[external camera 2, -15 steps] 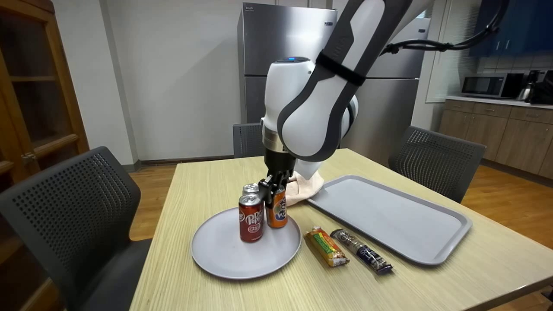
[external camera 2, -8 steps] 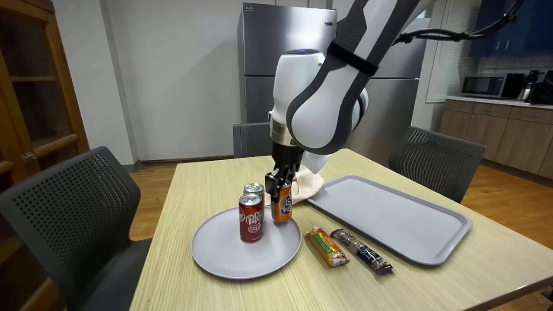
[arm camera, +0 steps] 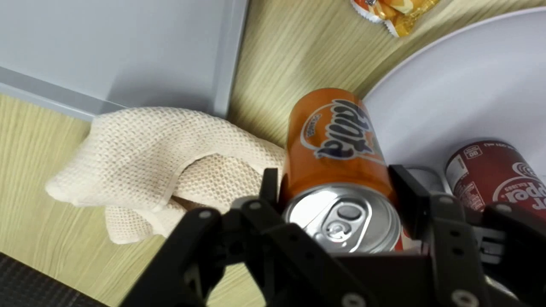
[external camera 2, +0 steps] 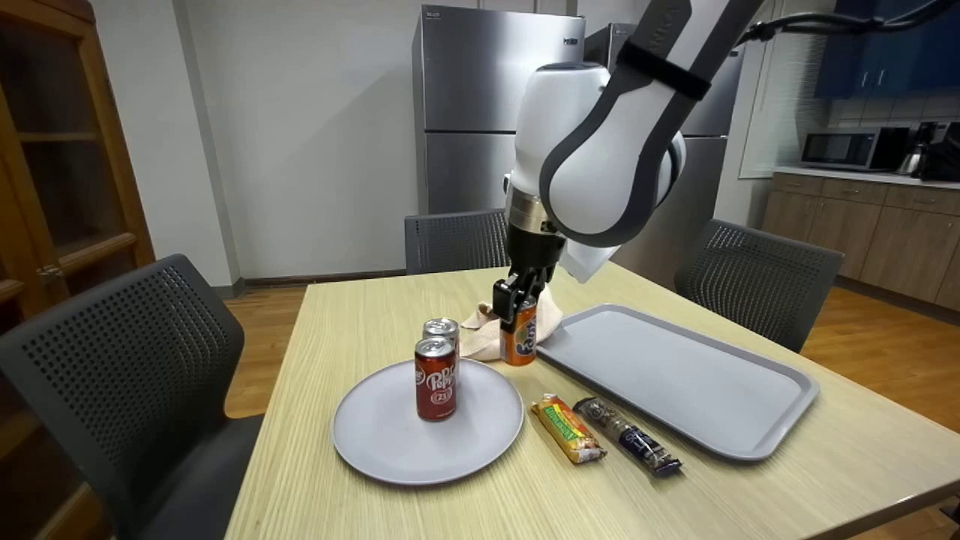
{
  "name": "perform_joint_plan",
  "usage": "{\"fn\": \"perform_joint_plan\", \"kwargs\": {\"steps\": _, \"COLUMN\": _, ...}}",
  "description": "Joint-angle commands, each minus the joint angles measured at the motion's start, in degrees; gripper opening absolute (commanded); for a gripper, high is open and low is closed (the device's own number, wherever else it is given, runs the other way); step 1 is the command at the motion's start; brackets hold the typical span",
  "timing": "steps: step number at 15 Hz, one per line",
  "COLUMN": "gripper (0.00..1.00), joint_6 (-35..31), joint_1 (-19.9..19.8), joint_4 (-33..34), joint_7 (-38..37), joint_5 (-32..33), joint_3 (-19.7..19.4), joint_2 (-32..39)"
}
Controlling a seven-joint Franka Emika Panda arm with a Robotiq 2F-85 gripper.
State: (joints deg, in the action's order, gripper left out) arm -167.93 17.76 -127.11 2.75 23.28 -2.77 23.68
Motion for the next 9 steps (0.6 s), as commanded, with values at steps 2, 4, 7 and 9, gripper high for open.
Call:
{"fn": "perform_joint_plan", "kwargs": {"steps": 2, "gripper": 0.41, "joint_6": -2.17, "joint_1": -1.93, "joint_4": -4.9, "joint_7": -1.03, "joint_5": -1.11, "joint_3": -0.84, "joint_2": -4.84}}
{"fn": "perform_joint_plan", "kwargs": {"steps": 4, "gripper": 0.41, "joint_6": -2.85, "joint_1": -2.36, "joint_4": -5.85, "joint_7": -1.22, "joint_5": -1.34, "joint_3": -1.74, "joint_2": -5.66}}
{"fn": "perform_joint_plan", "kwargs": {"steps": 7, "gripper": 0.41, "joint_6": -3.83, "joint_1": -2.38, "joint_4": -7.1, "joint_7": -1.58, "joint_5": -0.96, "joint_3": -3.8, "joint_2": -6.59}}
{"fn": "perform_joint_plan", "kwargs": {"steps": 9, "gripper": 0.41, "joint_6": -4.2, "joint_1": -2.73, "joint_4": -8.04, "joint_7": -1.32, "joint_5": -1.27, "joint_3": -4.77, "joint_2": -7.18}}
